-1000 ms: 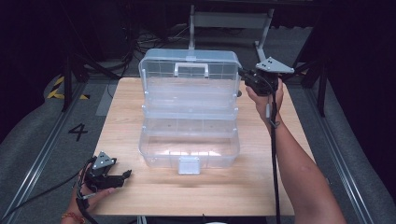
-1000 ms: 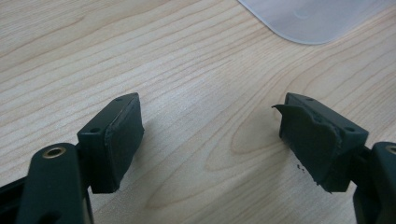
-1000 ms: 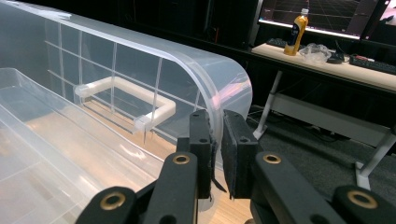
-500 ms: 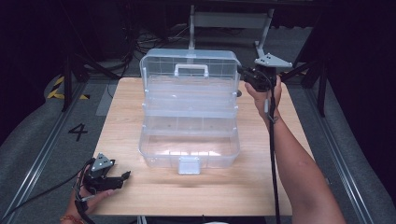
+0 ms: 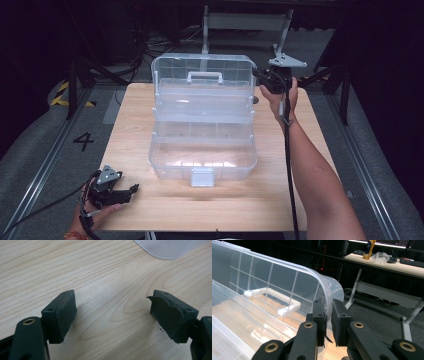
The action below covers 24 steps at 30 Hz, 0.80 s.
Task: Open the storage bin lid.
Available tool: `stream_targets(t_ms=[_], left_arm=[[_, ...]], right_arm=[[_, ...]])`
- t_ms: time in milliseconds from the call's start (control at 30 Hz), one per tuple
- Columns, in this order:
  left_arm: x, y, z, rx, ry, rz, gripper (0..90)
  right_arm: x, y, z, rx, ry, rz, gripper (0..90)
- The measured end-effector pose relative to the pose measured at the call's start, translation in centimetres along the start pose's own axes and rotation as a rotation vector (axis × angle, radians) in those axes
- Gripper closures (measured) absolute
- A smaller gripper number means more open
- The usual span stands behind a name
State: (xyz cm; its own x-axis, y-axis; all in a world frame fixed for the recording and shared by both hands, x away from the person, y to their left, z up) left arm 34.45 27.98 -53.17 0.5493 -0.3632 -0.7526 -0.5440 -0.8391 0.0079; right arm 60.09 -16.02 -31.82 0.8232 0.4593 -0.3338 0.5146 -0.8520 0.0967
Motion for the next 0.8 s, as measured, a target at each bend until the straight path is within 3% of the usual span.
stream_targets(t_ms=[800], left_arm=[[0.1,0.0,-0.1,-0.003,-0.001,-0.001,20.3]], right_arm=[[1.3,0.6,0.2,0.005,-0.020,-0.001,81.5]])
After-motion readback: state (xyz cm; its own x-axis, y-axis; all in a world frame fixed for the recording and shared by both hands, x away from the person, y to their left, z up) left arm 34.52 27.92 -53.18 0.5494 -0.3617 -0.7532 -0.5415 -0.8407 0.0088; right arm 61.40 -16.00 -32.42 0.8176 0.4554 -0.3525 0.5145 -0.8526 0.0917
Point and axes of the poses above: each handheld gripper's, and its own axes: x roughly forward along the jaws, z roughly out of its underside, y roughly to its right, the point moved 7 cm from there along x, roughly forward along the jaws, and after that the axes turned 3 degrees about -y, right-handed, at the moved point
